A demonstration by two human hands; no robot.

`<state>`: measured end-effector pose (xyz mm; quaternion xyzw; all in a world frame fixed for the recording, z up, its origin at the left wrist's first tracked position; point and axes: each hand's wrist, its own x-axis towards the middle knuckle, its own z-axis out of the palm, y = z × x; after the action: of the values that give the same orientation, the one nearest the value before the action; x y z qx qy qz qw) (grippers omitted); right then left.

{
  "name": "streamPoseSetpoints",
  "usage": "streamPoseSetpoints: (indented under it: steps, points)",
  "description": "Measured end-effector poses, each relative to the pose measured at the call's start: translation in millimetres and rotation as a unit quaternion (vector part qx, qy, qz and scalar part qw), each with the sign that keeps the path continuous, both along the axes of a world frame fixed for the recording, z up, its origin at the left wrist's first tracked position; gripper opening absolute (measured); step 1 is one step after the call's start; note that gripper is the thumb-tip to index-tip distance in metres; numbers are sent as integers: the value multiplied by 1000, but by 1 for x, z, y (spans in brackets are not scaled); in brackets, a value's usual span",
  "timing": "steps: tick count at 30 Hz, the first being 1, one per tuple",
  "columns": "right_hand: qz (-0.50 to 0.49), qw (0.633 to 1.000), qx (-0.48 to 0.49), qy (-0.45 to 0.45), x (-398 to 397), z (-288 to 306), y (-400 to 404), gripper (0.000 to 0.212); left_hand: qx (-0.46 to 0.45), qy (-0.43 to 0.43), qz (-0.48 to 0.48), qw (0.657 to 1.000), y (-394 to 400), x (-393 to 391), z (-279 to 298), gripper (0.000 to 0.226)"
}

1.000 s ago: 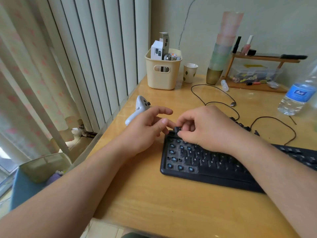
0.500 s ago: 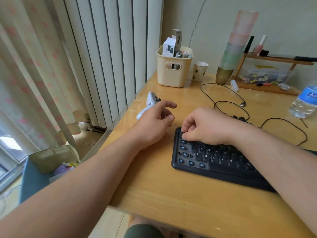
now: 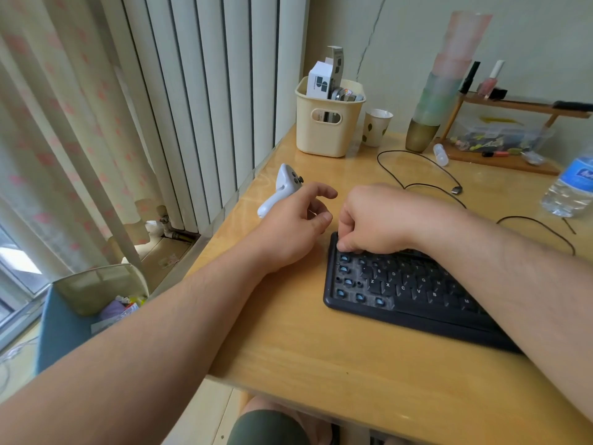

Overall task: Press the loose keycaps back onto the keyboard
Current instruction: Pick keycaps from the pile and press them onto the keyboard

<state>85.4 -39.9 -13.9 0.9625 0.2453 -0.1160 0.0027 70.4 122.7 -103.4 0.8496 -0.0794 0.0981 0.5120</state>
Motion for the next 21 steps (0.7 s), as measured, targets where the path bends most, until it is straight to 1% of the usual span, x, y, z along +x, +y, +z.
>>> streamPoseSetpoints:
  steps: [2,5,8,11,14,16,18,21]
  points:
    - [-12,1000,18,14,3,-1,-2,22,-3,2,0,1000,0,0,0,28]
    - [-42,998,49,19,5,-4,-1,14,-10,5,-4,1000,-1,1,-1,28]
    - [-52,997,49,34,7,-2,2,10,-11,5,-6,1000,-1,2,-2,28]
    - [-39,998,24,39,8,2,6,11,-2,2,-8,1000,-1,3,-2,28]
    - [-9,1000,-22,0,6,2,12,12,10,1,-6,1000,-1,2,-2,26]
    - [0,999,-36,-21,4,1,13,16,18,-2,-7,1000,-1,2,-1,26]
    - [-3,1000,-24,-20,4,-2,10,17,19,-2,-7,1000,0,1,-1,26]
    - [-21,999,36,-2,5,-7,0,16,22,4,-6,1000,-1,0,-1,28]
